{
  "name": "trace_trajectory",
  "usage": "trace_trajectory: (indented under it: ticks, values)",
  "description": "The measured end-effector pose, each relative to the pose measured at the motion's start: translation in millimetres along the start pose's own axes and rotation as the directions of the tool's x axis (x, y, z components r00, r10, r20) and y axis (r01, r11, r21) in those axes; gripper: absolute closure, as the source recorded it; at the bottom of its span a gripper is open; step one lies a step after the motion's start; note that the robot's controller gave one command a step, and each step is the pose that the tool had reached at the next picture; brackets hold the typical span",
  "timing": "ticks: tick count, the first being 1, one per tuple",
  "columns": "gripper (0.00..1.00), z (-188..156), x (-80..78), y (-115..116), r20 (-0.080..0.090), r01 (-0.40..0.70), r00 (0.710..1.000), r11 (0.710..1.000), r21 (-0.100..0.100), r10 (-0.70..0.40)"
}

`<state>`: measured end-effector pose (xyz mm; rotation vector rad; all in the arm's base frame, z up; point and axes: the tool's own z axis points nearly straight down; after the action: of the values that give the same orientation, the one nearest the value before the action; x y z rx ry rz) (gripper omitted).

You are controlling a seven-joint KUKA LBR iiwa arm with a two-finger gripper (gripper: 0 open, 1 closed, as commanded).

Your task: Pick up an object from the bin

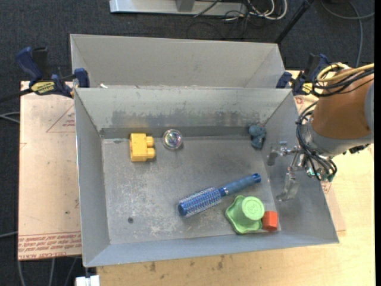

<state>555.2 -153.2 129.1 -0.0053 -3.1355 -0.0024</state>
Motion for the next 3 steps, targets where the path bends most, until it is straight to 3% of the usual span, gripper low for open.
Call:
trace_trajectory:
  ticks: [1,2,3]
  values:
    - [0.0,60,2.7,98,0.008,0.244,0.97,0.97,0.0,-0.244]
    - [0.0,28,2.1,197,0.011,0.384,0.923,0.923,0.001,-0.384]
    - [0.0,29,-40.9,121,0.009,0.451,0.892,0.892,0.009,-0.452]
